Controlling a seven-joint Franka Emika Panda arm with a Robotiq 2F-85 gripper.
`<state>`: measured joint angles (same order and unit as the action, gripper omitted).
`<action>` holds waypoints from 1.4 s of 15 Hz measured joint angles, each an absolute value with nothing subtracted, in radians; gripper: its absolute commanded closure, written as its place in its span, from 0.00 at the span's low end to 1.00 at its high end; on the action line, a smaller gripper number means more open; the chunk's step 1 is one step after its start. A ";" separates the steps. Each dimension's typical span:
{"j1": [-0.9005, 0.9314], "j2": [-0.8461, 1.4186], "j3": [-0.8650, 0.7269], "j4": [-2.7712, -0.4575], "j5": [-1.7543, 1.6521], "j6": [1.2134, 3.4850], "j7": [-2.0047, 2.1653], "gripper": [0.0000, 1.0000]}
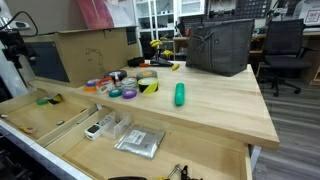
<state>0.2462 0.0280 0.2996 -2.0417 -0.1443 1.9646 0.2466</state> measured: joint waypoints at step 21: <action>0.388 0.310 0.297 -2.309 -0.102 2.668 0.460 0.00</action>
<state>0.3881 0.3100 0.2974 -2.3089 -0.1022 2.6681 0.4603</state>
